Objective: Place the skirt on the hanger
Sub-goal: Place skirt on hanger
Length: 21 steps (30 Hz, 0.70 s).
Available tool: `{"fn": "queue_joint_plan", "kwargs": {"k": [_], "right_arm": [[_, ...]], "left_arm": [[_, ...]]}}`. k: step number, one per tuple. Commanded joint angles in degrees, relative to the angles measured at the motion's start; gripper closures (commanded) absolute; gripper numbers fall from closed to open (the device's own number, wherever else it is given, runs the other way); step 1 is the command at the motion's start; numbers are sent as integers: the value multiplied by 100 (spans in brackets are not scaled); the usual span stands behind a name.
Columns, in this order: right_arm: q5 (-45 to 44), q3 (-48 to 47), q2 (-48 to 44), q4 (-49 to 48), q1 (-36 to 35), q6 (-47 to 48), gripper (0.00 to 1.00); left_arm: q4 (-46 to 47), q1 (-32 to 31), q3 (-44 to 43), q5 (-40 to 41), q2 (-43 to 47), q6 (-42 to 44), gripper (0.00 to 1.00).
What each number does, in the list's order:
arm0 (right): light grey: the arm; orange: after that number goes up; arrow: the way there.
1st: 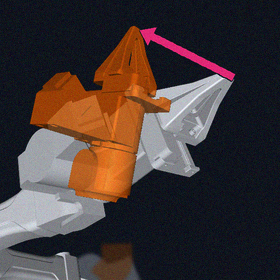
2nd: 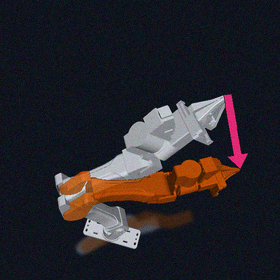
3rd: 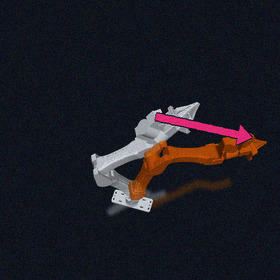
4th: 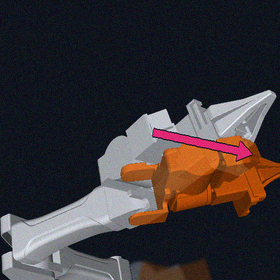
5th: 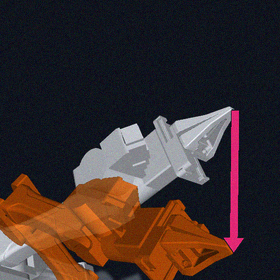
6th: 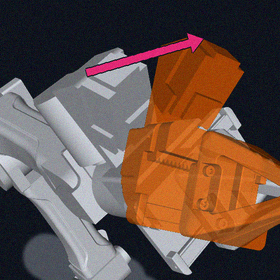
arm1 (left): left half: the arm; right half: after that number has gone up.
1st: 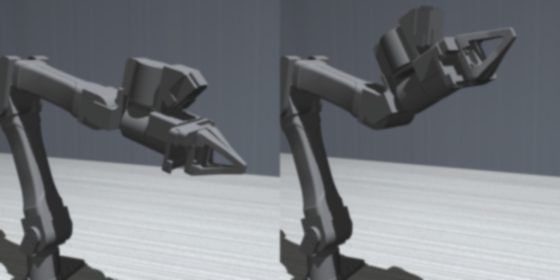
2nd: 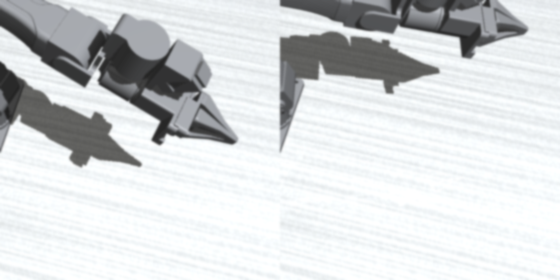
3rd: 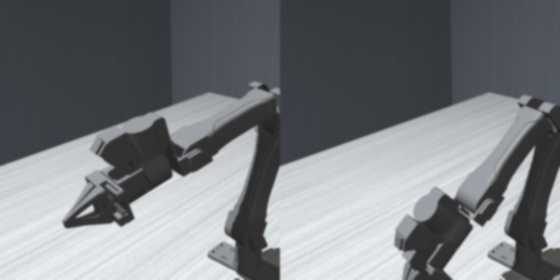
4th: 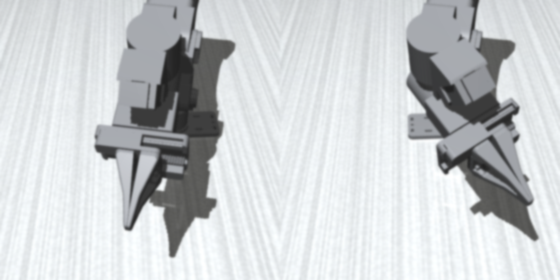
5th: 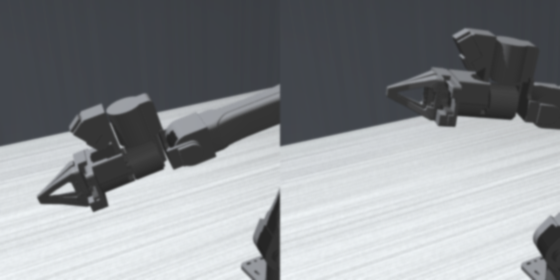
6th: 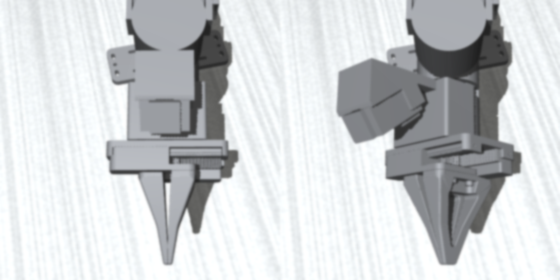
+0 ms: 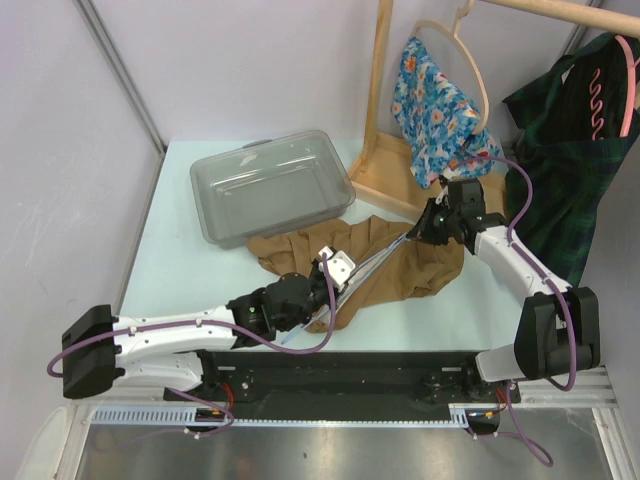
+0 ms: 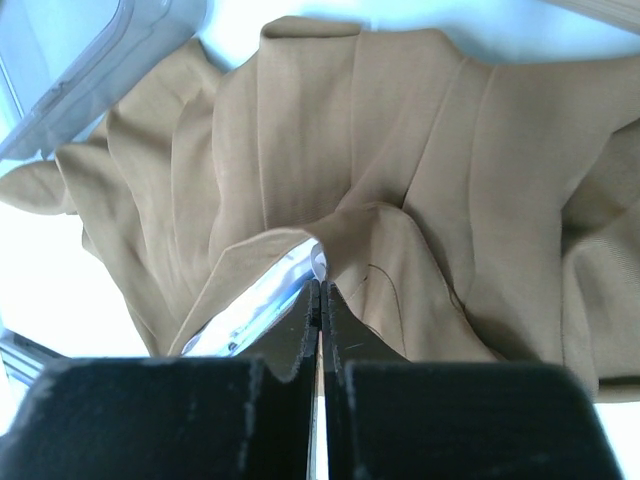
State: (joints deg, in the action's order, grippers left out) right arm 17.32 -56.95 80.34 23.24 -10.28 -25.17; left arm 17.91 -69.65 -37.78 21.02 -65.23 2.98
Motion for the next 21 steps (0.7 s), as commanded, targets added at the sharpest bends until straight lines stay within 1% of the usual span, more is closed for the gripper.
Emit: {"fn": "queue_joint_plan", "kwargs": {"k": [1, 11, 21], "right_arm": [[0, -308, -202, -66, -123, 214, 100], [-255, -352, -290, -101, -149, 153, 100], [-115, -457, -238, -66, -202, 214, 100]], "left_arm": [[239, -40, 16, 25, 89, 27, 100], [230, -31, 60, -141, 107, 53, 100], [327, -40, 8, -203, 28, 106, 100]]}}
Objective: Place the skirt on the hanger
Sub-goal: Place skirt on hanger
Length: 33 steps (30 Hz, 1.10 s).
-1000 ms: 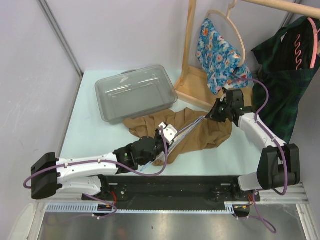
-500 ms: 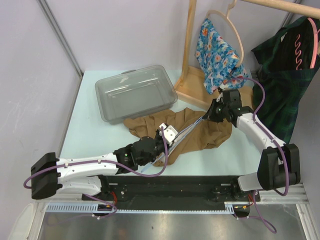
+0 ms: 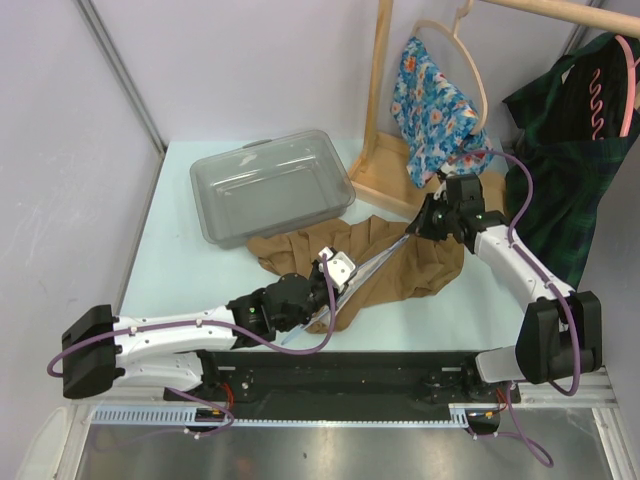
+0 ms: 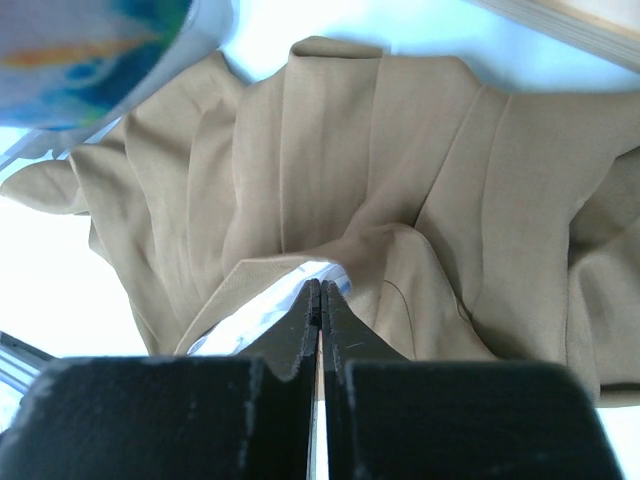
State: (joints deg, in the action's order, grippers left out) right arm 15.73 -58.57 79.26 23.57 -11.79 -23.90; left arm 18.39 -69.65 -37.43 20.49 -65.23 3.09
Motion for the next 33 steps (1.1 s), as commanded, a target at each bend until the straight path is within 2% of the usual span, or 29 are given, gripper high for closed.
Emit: {"fn": "queue_joint_plan", "kwargs": {"k": [1, 13, 24, 33], "right_arm": [[62, -287, -131, -98, -51, 96, 100], [422, -401, 1, 16, -218, 281, 100], [589, -445, 45, 420, -412, 360, 100], [1319, -489, 195, 402, -789, 474, 100]], "left_arm": [[288, -40, -28, -159, 19, 86, 100], [349, -40, -80, -151, -86, 139, 100], [586, -58, -177, 482, -253, 218, 100], [683, -67, -194, 509, -332, 200, 100]]}}
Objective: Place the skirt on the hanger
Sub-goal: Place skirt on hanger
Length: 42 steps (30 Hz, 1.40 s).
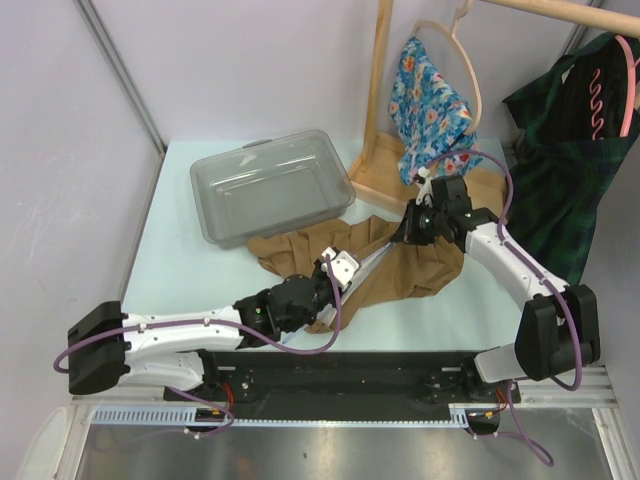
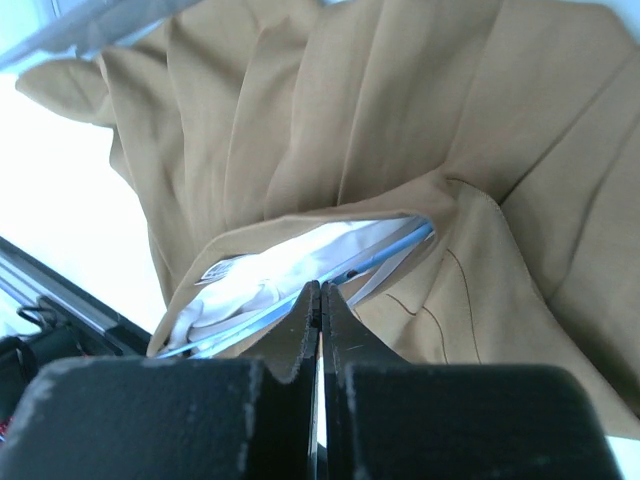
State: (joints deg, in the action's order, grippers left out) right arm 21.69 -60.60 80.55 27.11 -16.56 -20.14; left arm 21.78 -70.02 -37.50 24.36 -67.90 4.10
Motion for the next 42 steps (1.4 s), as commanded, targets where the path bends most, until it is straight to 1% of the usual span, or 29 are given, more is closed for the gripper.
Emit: {"fn": "queue_joint_plan", "kwargs": {"k": [1, 9, 15, 17, 20, 21, 23, 26, 28, 29, 30, 31, 32, 33, 36, 38, 42], "right_arm": [[705, -286, 66, 40, -348, 98, 100], [863, -286, -163, -153, -471, -43, 100], [784, -286, -215, 74, -673, 10, 100], [679, -286, -391, 119, -691, 10, 92], [634, -286, -680, 180, -682, 36, 90], [669, -286, -734, 206, -665, 54, 91], [705, -286, -848, 268, -647, 72, 96], [731, -277, -910, 347, -656, 81, 97], [749, -286, -954, 356, -656, 107, 89], [723, -286, -997, 356, -656, 89, 83], [627, -286, -1102, 365, -630, 81, 68], [539, -286, -1190, 374, -603, 37, 61], [425, -286, -1287, 400, -577, 28, 52], [206, -303, -1488, 417, -498, 28, 48], [-269, -373, -1796, 409, -297, 63, 40], [-411, -426, -2025, 330, -147, 115, 39], [-237, -576, -2219, 189, 91, 273, 39]], "left_arm": [[344, -29, -197, 130, -83, 100, 100], [423, -56, -179, 350, -83, 74, 100], [546, -73, -179, 569, -74, 65, 100], [617, -91, -144, 666, -48, 65, 100], [731, -100, -83, 807, 13, 30, 100], [757, -100, -65, 825, 48, 21, 100], [828, -100, -39, 878, 57, -14, 100], [880, -109, -30, 904, 66, -32, 100], [942, -135, -12, 921, 66, -23, 100], [951, -135, -21, 930, 49, -23, 100], [942, -135, -30, 922, 49, -23, 100], [916, -135, -38, 913, 66, -6, 100], [898, -135, -56, 921, 84, 3, 100], [846, -135, -65, 913, 101, 12, 100], [653, -144, -100, 904, 250, 73, 100], [530, -135, -135, 886, 373, 117, 100], [73, -144, -276, 703, 619, 240, 100]]}}
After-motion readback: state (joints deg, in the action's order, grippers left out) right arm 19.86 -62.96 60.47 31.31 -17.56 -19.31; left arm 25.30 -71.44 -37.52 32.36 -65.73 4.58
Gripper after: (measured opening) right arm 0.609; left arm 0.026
